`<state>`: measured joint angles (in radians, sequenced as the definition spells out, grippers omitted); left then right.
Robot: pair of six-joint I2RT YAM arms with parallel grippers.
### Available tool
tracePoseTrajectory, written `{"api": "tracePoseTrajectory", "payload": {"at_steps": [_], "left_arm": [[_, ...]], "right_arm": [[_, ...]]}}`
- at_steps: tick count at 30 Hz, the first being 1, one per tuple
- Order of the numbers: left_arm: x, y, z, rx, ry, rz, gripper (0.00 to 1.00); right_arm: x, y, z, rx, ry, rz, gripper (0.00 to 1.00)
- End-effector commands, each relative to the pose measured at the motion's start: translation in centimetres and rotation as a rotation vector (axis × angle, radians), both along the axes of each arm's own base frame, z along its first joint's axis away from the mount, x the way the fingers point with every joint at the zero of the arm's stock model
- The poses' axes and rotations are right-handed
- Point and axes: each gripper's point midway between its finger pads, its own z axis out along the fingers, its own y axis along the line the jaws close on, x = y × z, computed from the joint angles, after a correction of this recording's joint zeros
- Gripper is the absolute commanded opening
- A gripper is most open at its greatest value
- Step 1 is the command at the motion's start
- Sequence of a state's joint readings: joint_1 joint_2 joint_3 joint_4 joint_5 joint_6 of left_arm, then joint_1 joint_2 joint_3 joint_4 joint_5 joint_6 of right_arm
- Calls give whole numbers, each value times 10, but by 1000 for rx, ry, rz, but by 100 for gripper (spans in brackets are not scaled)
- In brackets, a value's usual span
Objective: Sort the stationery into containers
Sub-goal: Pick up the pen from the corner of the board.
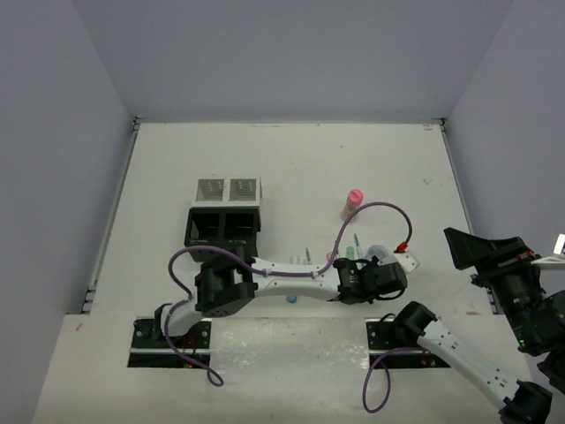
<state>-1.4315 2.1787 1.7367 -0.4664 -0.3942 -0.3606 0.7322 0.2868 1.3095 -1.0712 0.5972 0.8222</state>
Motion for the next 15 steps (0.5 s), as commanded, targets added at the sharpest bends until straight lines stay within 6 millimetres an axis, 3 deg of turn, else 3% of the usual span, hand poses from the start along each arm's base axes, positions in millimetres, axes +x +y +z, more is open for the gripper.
{"api": "tracePoseTrajectory", "payload": {"at_steps": [1,5,9,12,14,15], "left_arm": [[8,-2,78,-170,-35,49,0],[14,9,98,-190,-53,85,0],[22,32,132,-245,-88,133,0],[25,51,160,-299,-125,158,0],[27,64,196,-398,-156,165,0],[26,70,200,-426,-163,162,0]], "right_arm": [[1,2,25,-16,-57,14,99],[6,0,27,-31,-51,-9,99],[10,4,25,-56,-41,-7,99],[13,13,30,-69,-60,31,99],[13,31,32,-117,-83,122,99],[13,41,34,-144,-100,170,99]]}}
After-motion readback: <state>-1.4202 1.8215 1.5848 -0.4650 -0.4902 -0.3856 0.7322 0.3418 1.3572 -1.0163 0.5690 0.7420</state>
